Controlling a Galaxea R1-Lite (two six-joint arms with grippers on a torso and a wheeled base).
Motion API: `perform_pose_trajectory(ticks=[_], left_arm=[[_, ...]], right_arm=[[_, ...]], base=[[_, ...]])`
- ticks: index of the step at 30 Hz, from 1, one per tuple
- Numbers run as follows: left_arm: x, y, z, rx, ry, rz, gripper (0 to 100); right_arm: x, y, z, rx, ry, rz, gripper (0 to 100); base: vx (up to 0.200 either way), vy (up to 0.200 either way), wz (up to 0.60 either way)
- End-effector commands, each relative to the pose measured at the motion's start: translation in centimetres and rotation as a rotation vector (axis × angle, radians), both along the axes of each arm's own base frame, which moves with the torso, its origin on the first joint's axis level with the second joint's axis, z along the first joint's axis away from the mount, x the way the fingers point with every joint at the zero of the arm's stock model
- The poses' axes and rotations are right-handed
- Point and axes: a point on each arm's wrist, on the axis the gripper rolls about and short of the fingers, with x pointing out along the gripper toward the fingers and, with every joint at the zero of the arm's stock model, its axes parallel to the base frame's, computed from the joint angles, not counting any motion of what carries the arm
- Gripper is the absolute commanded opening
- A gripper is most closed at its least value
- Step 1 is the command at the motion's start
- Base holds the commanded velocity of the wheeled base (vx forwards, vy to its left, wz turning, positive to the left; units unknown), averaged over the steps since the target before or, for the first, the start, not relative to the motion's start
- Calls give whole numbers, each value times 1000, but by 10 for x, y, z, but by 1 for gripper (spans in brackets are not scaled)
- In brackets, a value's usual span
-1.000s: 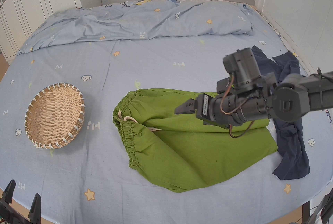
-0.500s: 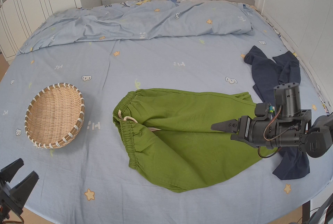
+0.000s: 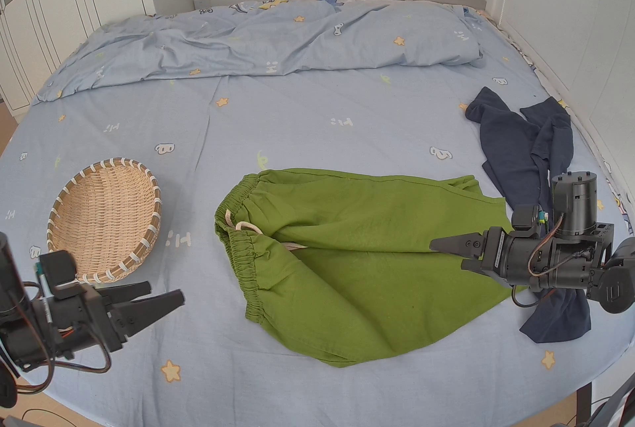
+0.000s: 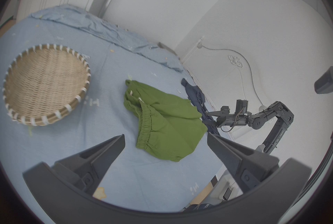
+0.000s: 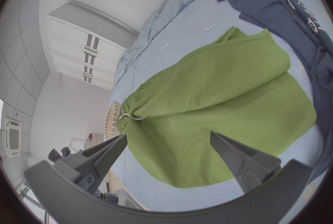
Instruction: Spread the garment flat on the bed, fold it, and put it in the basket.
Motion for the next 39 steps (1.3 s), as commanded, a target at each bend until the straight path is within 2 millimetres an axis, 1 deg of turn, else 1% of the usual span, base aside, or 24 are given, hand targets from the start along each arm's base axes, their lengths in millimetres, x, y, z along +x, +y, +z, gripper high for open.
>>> perform_pose_trajectory(ticks=[1,4,7,10,13,15,22,25,26,27,31,34,37,39], left_arm=[[89,-38,-152,-29,384,-240,100],[84,-38,-163,-33,369,-260,100],[83,-43,-177,-23,403,-296,100],[86,-48,-181,-21,404,-311,100],[100,-51,-185,-37,381,-295,100],[103,-52,-185,-43,380,-286,100],[116,-52,-178,-84,347,-261,100],[118,-52,-168,-92,306,-262,100],[118,-52,-168,-92,306,-262,100],[119,-52,-163,-98,287,-265,100],[122,-53,-153,-105,243,-265,100],[124,-49,-146,-112,217,-258,100],[126,-48,-145,-113,207,-250,100],[128,-43,-145,-116,205,-231,100]], right_arm=[[-9,-22,-7,21,-23,-36,100],[-9,-21,-10,6,-23,-26,100],[-8,-20,-14,-5,-12,-22,100],[-8,-20,-14,-5,-12,-22,100],[-9,-21,-13,-3,-17,-22,100],[-9,-20,-13,-4,-17,-22,100],[-11,-19,-12,-5,-19,-13,100],[-11,-19,-12,-5,-19,-13,100],[-11,-19,-12,-5,-19,-13,100],[-11,-19,-12,-5,-19,-12,100],[-11,-19,-12,-5,-19,-12,100],[-11,-19,-12,-5,-19,-12,100],[-11,-18,-13,-5,-18,-12,100],[-10,-18,-13,-6,-16,-12,100]], base=[[0,0,0],[0,0,0],[0,0,0],[0,0,0],[0,0,0],[0,0,0],[0,0,0],[0,0,0],[0,0,0],[0,0,0],[0,0,0],[0,0,0],[0,0,0],[0,0,0]])
